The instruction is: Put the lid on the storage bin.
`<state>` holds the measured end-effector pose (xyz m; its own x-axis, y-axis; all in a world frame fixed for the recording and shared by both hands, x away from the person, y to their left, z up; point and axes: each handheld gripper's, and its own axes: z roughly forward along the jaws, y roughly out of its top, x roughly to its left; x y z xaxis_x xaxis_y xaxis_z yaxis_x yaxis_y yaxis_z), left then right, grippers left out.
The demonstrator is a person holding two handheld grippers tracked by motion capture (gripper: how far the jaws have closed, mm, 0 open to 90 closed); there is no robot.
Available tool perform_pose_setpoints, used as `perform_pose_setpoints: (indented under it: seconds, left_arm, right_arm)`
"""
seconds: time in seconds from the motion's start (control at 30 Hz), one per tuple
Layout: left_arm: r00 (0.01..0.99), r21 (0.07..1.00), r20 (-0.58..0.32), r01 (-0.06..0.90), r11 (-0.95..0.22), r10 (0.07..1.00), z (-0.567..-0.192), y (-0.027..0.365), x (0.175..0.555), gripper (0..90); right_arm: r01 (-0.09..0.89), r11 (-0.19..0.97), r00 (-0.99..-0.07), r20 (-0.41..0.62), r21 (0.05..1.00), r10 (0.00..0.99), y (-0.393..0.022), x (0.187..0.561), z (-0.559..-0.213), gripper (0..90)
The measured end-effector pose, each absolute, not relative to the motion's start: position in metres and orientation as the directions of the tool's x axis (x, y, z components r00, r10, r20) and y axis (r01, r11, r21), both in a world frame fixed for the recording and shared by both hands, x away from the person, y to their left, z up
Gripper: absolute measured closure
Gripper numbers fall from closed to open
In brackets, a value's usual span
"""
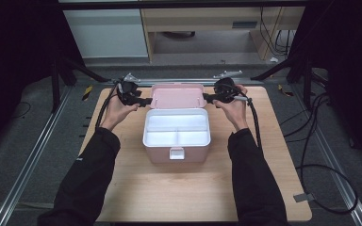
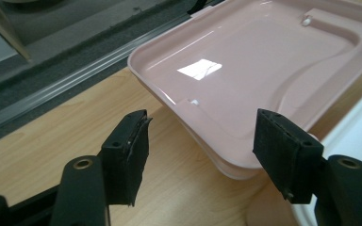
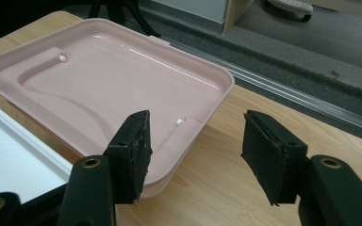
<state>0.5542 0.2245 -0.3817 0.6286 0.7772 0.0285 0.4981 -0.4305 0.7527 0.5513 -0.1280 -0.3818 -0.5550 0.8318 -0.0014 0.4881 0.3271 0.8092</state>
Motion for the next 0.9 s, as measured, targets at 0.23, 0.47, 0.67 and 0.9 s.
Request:
perform_pose_setpoints:
  seconds: [0.23, 0.47, 0.67, 0.9]
  left_arm:
    - [0.623, 0.754, 0.019, 0.505, -0.421, 0.782, -0.389, 0.214, 0.562, 36.4]
    - [0.622, 0.726, 0.000, 0.538, -0.428, 0.783, -0.405, 0.210, 0.570, 36.8]
    - [0.620, 0.704, -0.004, 0.559, -0.438, 0.785, -0.416, 0.206, 0.575, 36.9]
    - [0.607, 0.704, -0.042, 0.581, -0.408, 0.793, -0.422, 0.206, 0.579, 36.8]
  right_arm:
    - [0.519, 0.305, -0.556, 0.045, 0.799, 0.830, -0.121, 0.563, -0.401, 40.8]
    - [0.562, 0.292, -0.543, 0.079, 0.774, 0.836, -0.118, 0.574, -0.418, 41.1]
    - [0.580, 0.281, -0.544, 0.107, 0.765, 0.832, -0.115, 0.579, -0.426, 40.8]
    - [0.600, 0.273, -0.543, 0.133, 0.752, 0.829, -0.113, 0.581, -0.431, 40.1]
